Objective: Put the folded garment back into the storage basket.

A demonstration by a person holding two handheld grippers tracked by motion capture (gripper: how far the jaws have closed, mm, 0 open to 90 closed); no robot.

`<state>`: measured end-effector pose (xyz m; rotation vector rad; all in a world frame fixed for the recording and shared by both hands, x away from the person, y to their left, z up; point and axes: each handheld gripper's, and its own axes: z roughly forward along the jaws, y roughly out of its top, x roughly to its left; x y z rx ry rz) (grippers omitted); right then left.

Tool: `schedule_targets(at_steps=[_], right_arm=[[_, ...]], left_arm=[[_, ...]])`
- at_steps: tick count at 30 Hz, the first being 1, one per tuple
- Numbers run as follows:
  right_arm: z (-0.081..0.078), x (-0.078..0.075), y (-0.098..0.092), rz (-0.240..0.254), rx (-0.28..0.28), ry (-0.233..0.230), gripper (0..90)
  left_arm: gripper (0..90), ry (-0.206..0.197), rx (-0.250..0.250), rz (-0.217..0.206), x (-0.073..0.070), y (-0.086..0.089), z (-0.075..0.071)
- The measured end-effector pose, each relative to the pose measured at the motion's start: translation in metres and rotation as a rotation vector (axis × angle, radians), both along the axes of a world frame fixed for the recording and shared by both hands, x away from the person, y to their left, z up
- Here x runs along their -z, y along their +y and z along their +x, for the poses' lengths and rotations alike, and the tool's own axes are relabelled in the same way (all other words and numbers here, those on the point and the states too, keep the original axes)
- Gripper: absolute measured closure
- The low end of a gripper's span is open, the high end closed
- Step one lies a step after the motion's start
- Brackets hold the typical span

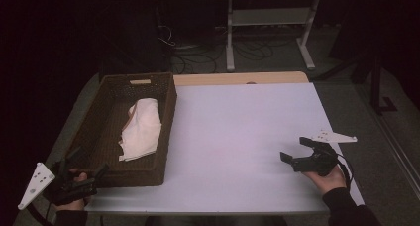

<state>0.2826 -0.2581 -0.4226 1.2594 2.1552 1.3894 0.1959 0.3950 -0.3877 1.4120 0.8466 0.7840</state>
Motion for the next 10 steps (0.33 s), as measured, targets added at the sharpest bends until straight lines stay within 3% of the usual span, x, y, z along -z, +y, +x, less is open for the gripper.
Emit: schedule_targets(at_steps=[10], right_arm=[[-0.012, 0.003, -0.01, -0.002, 0.038, 0.007, 0.0]], left_arm=[[0.0, -0.004, -0.002, 0.005, 0.0, 0.0, 0.0]])
